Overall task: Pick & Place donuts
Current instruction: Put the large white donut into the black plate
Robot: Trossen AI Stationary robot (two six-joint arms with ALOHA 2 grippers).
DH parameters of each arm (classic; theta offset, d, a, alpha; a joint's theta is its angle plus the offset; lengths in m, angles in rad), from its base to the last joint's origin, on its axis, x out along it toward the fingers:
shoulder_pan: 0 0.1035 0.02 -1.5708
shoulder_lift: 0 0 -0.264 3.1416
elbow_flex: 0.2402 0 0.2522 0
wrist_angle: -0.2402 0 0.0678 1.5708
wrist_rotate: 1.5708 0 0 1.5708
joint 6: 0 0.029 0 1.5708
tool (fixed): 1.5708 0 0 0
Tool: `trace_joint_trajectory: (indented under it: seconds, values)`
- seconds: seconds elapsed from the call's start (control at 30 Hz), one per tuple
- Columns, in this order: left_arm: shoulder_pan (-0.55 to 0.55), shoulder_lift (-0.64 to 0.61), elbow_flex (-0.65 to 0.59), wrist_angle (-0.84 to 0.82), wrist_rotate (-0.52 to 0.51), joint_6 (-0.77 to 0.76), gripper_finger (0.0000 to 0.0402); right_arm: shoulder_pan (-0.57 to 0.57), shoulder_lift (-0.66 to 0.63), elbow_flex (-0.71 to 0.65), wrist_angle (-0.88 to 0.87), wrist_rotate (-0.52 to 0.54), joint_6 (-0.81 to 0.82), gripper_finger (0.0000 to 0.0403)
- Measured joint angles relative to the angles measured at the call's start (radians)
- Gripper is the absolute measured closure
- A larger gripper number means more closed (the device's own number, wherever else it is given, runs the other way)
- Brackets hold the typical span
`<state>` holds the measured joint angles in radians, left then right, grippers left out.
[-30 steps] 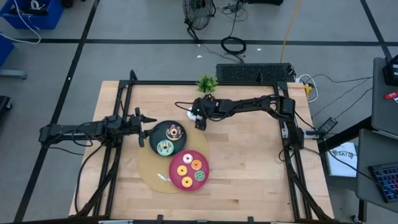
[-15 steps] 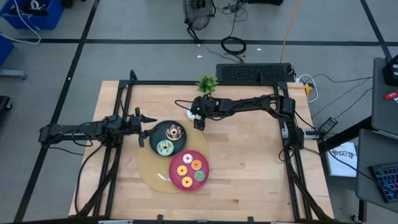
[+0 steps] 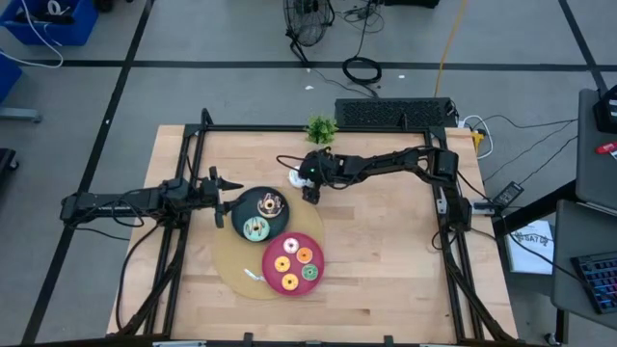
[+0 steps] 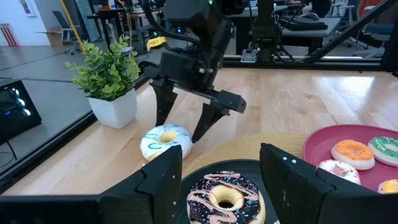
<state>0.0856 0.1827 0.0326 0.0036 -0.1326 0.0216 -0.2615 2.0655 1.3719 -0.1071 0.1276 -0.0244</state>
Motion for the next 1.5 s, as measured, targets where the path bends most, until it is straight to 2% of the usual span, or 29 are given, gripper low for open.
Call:
trace_joint_trajectory:
  seconds: [0.23, 0.6, 0.87, 1.2, 1.5]
  values:
    - [0.0, 0.0, 0.0, 0.0, 0.0, 0.0, 0.0188, 0.0, 0.0, -0.001, -0.002, 0.0, -0.02, 0.0073]
    - [0.0, 0.0, 0.0, 0.0, 0.0, 0.0, 0.0188, 0.0, 0.0, -0.001, -0.001, -0.001, -0.015, 0.0146]
    - [0.0, 0.0, 0.0, 0.0, 0.0, 0.0, 0.0188, 0.0, 0.0, -0.001, -0.009, -0.002, 0.0, 0.018]
    - [0.0, 0.0, 0.0, 0.0, 0.0, 0.0, 0.0188, 0.016, -0.013, -0.002, 0.067, -0.028, -0.006, 0.0185]
    - [0.0, 0.0, 0.0, 0.0, 0.0, 0.0, 0.0188, 0.057, -0.085, -0.003, 0.087, -0.027, -0.018, 0.0188]
